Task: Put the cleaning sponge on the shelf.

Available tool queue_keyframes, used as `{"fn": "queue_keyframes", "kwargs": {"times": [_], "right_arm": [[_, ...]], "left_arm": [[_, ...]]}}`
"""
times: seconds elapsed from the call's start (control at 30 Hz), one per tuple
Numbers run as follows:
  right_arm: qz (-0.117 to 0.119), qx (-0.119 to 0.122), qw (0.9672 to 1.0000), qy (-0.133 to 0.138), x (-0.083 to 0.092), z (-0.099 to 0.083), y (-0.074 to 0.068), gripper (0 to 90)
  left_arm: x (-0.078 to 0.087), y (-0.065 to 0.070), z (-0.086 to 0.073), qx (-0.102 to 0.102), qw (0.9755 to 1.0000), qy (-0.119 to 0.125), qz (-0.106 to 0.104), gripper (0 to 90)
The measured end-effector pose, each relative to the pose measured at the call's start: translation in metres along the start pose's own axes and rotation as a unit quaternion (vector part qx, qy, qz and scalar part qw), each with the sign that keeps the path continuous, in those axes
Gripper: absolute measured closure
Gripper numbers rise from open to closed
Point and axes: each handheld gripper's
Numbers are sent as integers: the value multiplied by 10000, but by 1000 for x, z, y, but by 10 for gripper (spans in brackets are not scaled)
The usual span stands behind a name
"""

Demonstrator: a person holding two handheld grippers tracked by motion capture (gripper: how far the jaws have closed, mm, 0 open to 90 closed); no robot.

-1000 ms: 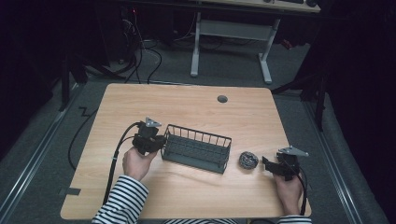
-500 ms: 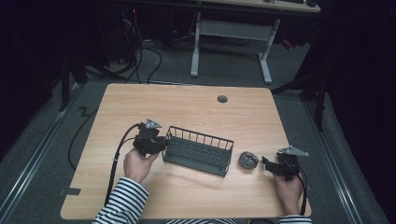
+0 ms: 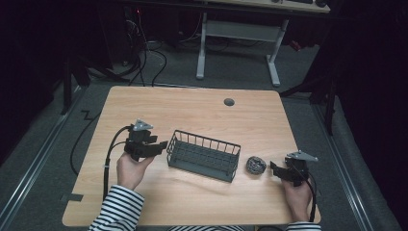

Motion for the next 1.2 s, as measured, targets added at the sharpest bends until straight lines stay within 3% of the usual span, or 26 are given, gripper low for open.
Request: {"fn": "queue_keyframes", "kwargs": {"times": [0.23,0.27,0.53,0.9,1.2], "right_arm": [[-1,1,10000,0,0,0,0,311],[-2,0,10000,0,0,0,0,311],[-5,-2,10000,-1,0,0,0,311],[-3,2,10000,0,0,0,0,311],[-3,1,10000,1,0,0,0,311]], "left_arm": [[17,-16,-19,283,9994,157,118,476],[22,-21,-26,432,9987,251,72,470],[39,-32,-49,689,9964,418,243,443],[41,-42,-82,847,9945,362,500,403],[37,-53,-108,1109,9908,424,656,361]]}}
Point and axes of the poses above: each handheld gripper's, and its own axes: x roughly backward along the jaws, z roughly out of its top, y roughly to its right, and after that the axes turned 8 degrees about -z, right-handed
